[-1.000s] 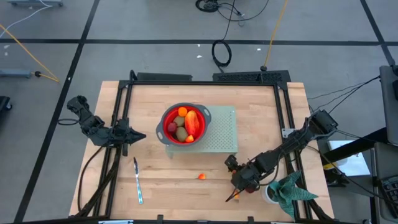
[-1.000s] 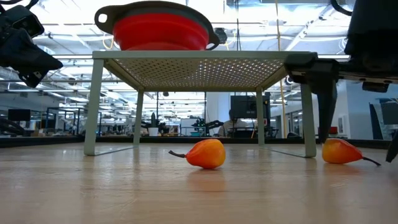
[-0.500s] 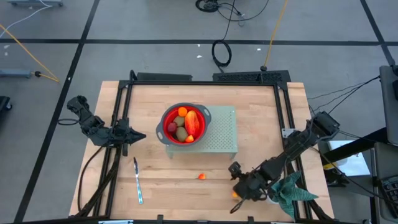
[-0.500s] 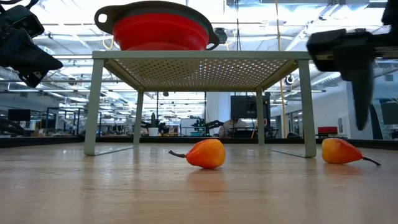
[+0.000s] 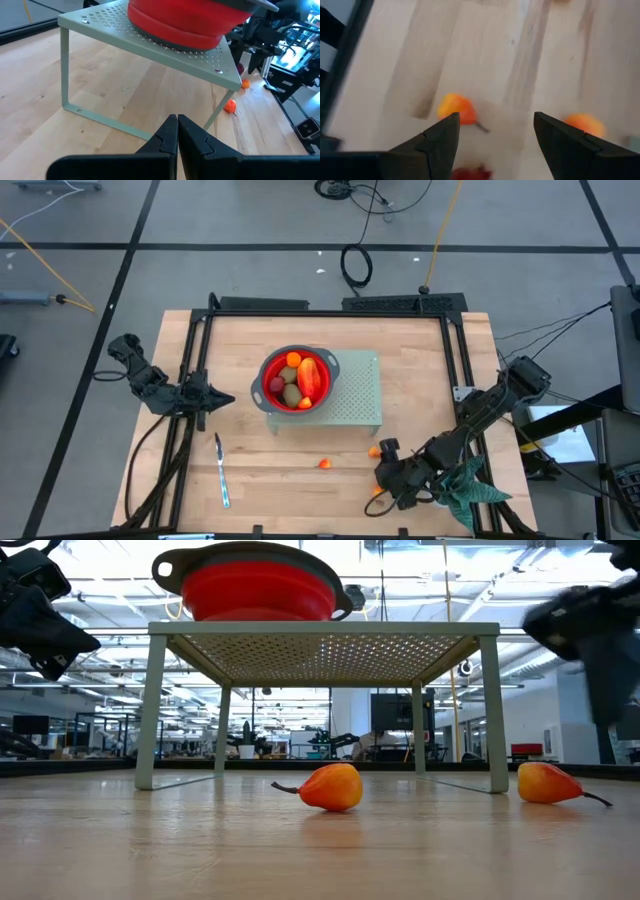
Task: Pick & Place Fruit
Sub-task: Put the peach fruit into the strainer
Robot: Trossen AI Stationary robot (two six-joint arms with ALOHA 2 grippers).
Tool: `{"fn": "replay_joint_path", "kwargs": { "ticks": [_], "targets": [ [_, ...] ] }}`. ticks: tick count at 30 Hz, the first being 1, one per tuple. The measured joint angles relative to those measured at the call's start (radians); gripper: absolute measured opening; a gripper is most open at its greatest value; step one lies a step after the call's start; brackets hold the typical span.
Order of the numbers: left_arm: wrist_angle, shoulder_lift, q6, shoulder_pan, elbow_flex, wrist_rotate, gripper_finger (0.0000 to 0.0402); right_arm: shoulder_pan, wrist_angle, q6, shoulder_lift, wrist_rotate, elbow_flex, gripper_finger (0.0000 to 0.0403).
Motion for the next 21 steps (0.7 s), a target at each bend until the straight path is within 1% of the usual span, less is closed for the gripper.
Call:
{"fn": "replay_joint_path", "kwargs": {
  "ticks": [5, 13, 16, 21],
  "targets": [
    [0.0, 0.0, 0.001, 0.0, 0.0, 0.002, 0.001, 0.0, -0.033, 0.163, 0.0, -0.091, 0.0, 0.0247],
    [0.0, 0.0, 0.017, 0.0, 0.0, 0.004, 0.001, 0.0, -0.052, 0.32, 0.0, -0.09, 0.0, 0.0247],
    [0.0, 0.0, 0.018, 0.0, 0.0, 0.023, 0.001, 0.0, -0.066, 0.376, 0.0, -0.09, 0.0, 0.0247],
    [0.0, 0.0, 0.02, 0.0, 0.0, 0.029, 0.001, 0.0, -0.088, 0.444, 0.0, -0.08, 0.0, 0.0245]
  ]
}}
